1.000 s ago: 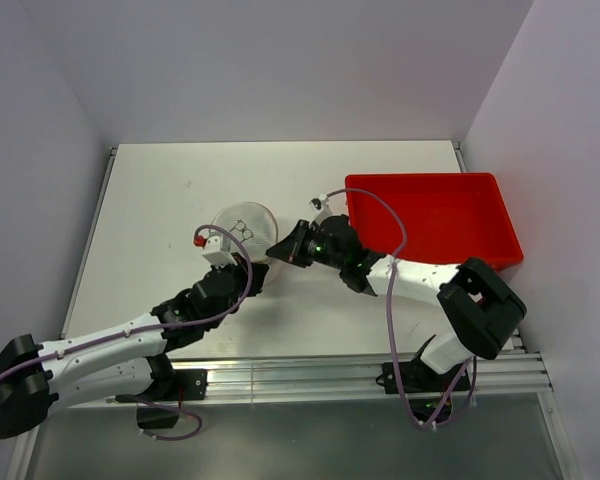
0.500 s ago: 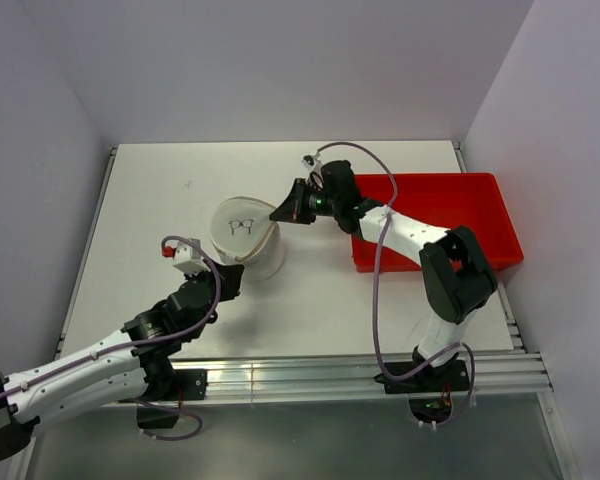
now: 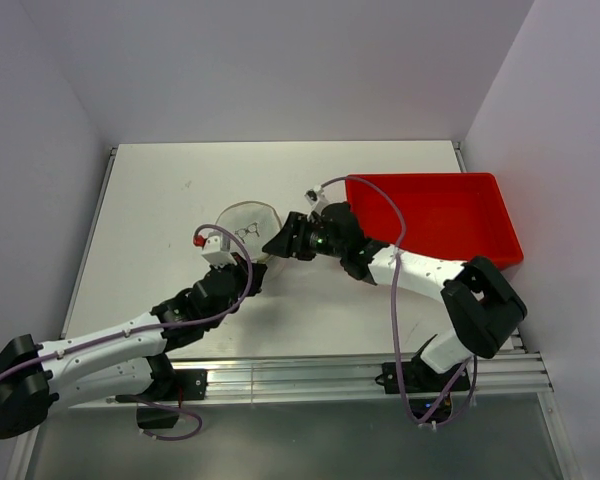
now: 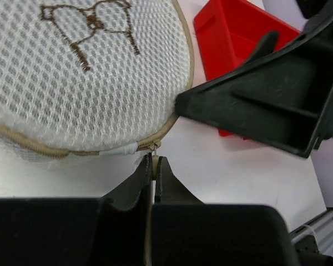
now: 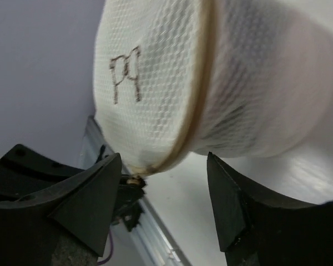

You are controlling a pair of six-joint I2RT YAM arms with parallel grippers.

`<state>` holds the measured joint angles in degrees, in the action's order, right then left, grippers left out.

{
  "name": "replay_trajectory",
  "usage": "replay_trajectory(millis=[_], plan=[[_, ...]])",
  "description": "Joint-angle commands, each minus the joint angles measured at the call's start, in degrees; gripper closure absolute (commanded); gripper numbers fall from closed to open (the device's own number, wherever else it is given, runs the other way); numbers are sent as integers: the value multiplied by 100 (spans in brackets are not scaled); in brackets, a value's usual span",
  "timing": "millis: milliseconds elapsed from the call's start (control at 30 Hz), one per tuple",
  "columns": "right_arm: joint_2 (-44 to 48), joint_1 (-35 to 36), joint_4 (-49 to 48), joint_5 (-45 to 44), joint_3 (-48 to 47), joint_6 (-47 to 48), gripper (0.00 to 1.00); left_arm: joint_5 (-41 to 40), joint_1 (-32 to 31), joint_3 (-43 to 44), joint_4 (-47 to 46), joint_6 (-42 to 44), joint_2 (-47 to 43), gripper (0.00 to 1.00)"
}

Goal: Place the bra in the laundry bag and zip it closed

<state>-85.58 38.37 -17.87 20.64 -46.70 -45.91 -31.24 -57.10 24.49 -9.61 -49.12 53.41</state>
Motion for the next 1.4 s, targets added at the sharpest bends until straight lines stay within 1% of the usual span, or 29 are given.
replay_trajectory(millis=[0, 67, 100, 133, 167, 233, 433, 500, 567, 667, 767, 933, 967, 1000, 1033, 1067, 1100, 1133, 1167, 1200, 1233, 1267, 1300, 1333, 1367], plan=[[-142, 258, -859, 89, -58, -463, 32, 259, -29, 188, -446, 35, 47, 100], [-353, 311, -911, 71, -208, -559, 44, 268, -38, 170, -411, 8, 38, 100], [-415, 311, -938, 80, -295, -594, 54, 242, -38, 153, -384, -1, 3, 100], [-459, 311, -938, 37, -322, -638, 73, 224, -38, 144, -358, -1, -14, 100], [-503, 303, -920, -33, -357, -647, 83, 224, -38, 126, -332, -1, -32, 100], [-530, 259, -780, -148, -463, -569, 100, 146, -38, 82, -218, 43, -128, 100], [-512, -294, -367, -263, -665, -217, 100, -224, -20, -85, 529, 140, -647, 100], [-600, -435, -210, -43, -813, -112, 100, -434, 6, -128, 775, 131, -866, 100], [-714, -515, -42, -17, -954, 108, 100, -680, 23, -146, 1214, 105, -981, 100], [-785, -541, 161, -25, -1105, 258, 100, -848, 67, -225, 1470, 87, -1183, 100], [-820, -532, 178, 62, -1140, 276, 100, -769, 111, -226, 1366, 105, -1184, 100], [-750, -532, 196, 98, -1131, 311, 100, -506, 111, -50, 1075, 245, -903, 100], [-750, -524, 196, 124, -1131, 302, 100, -462, 111, 107, 1084, 263, -867, 96], [-741, -515, 187, 159, -1131, 285, 100, -418, 111, 213, 1171, 289, -850, 85], [-706, -506, 178, 177, -1140, 276, 93, -322, 111, 336, 1241, 324, -876, 72], [-671, -506, 178, 186, -1149, 267, 86, -312, 111, 650, 1355, 368, -919, 44], [-627, -506, 187, 212, -1183, 249, 76, -312, 111, 836, 1635, 473, -1068, 33], [-531, -506, 222, 212, -1210, 249, 52, -329, 111, 1012, 1777, 535, -1165, 22], [-478, -506, 283, 195, -1297, 267, 42, -330, 111, 1362, 1917, 692, -1383, 1], [-329, -506, 414, 177, -1342, 310, 25, -356, 111, 1539, 2136, 789, -1481, 1], [-232, -515, 459, 159, -1359, 319, 18, -391, 111, 1706, 2295, 877, -1552, 1], [-127, -515, 486, 124, -1333, 328, 12, -417, 111, 2074, 2453, 974, -1666, 1], [5, -515, 512, 89, -1298, 354, 4, -452, 111, 2243, 2637, 992, -1719, 1], [285, -506, 547, 54, -1263, 372, 0, -461, 111, 2357, 2909, 1019, -1772, 1], [427, -506, 687, -94, -1176, 416, 0, -461, 111, 2515, 3007, 1054, -1903, 1]])
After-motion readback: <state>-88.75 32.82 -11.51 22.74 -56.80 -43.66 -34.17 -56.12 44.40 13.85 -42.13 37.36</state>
